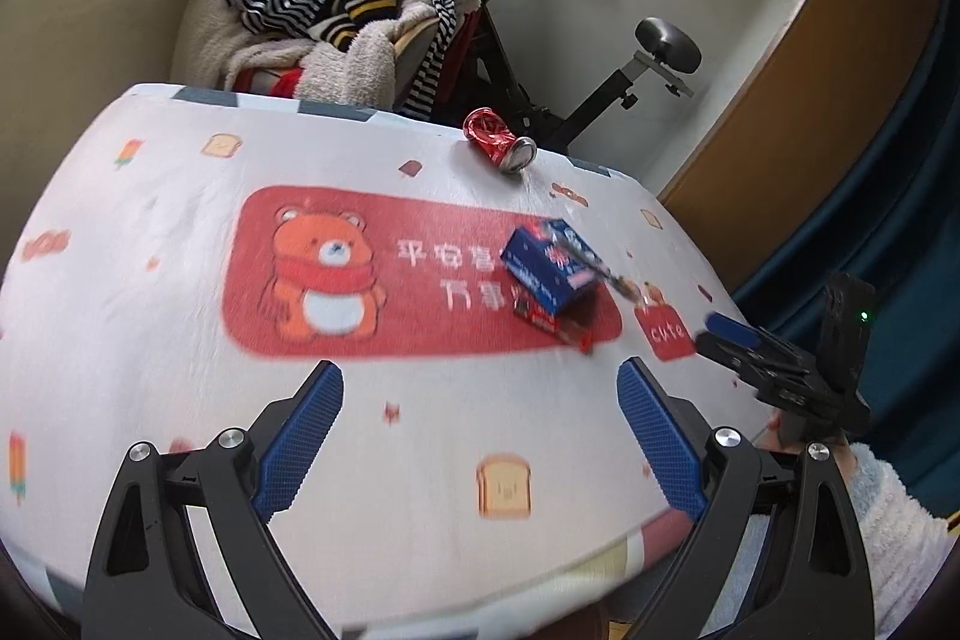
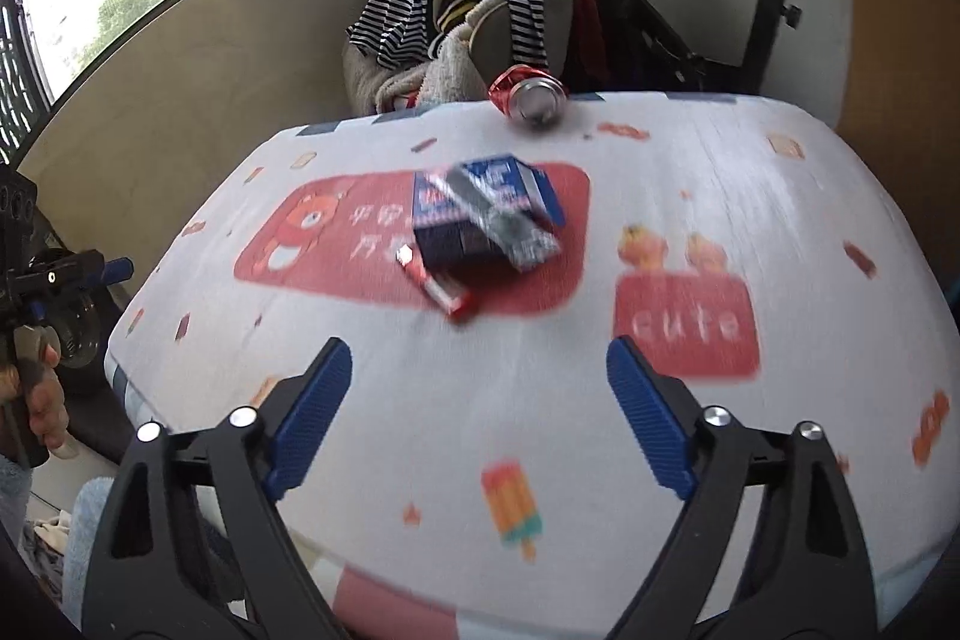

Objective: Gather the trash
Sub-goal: 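Grasp the clear bag with black fork with the right tool while left grasps the red Coke can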

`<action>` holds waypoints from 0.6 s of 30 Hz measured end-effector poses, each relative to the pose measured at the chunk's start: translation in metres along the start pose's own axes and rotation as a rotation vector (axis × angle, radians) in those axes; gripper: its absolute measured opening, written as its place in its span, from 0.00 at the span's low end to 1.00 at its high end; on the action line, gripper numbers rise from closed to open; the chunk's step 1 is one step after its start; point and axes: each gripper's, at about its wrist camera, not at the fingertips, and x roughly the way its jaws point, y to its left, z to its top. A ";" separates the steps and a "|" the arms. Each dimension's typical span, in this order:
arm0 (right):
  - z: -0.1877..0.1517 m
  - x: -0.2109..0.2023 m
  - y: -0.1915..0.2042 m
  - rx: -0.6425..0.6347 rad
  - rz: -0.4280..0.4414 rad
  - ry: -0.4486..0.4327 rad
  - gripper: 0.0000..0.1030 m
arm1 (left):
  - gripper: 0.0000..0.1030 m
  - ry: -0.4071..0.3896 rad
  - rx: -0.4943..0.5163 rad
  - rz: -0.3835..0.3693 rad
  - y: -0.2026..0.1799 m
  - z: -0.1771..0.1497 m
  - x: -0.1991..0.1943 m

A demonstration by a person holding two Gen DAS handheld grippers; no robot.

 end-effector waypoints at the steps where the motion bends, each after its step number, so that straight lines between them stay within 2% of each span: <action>1: 0.013 0.015 0.001 -0.018 0.003 0.008 0.71 | 0.88 0.007 -0.004 -0.005 0.002 0.008 0.007; 3: 0.035 0.046 0.000 -0.049 0.003 0.037 0.66 | 0.88 0.024 -0.020 -0.016 0.008 0.029 0.025; 7: 0.061 0.085 0.003 -0.073 0.004 0.108 0.62 | 0.88 0.052 -0.064 -0.046 0.021 0.064 0.059; 8: 0.066 0.098 0.003 -0.086 -0.001 0.134 0.58 | 0.88 0.059 -0.076 -0.054 0.024 0.073 0.069; 10: 0.071 0.107 0.004 -0.103 -0.011 0.145 0.41 | 0.88 0.073 -0.091 -0.064 0.028 0.088 0.085; 11: 0.075 0.109 0.006 -0.102 -0.009 0.145 0.28 | 0.88 0.080 -0.098 -0.072 0.030 0.094 0.094; 13: 0.076 0.107 0.003 -0.091 0.000 0.135 0.24 | 0.85 0.094 -0.113 -0.085 0.032 0.103 0.111; 14: 0.076 0.103 -0.003 -0.070 0.018 0.119 0.18 | 0.84 0.105 -0.126 -0.097 0.034 0.108 0.121; 15: 0.076 0.103 -0.003 -0.070 0.018 0.119 0.15 | 0.81 0.117 -0.144 -0.113 0.036 0.112 0.132; 16: 0.077 0.092 -0.011 -0.030 0.043 0.079 0.14 | 0.79 0.127 -0.162 -0.129 0.036 0.116 0.142; 18: 0.076 0.081 -0.020 0.006 0.038 0.035 0.14 | 0.75 0.156 -0.209 -0.169 0.037 0.124 0.169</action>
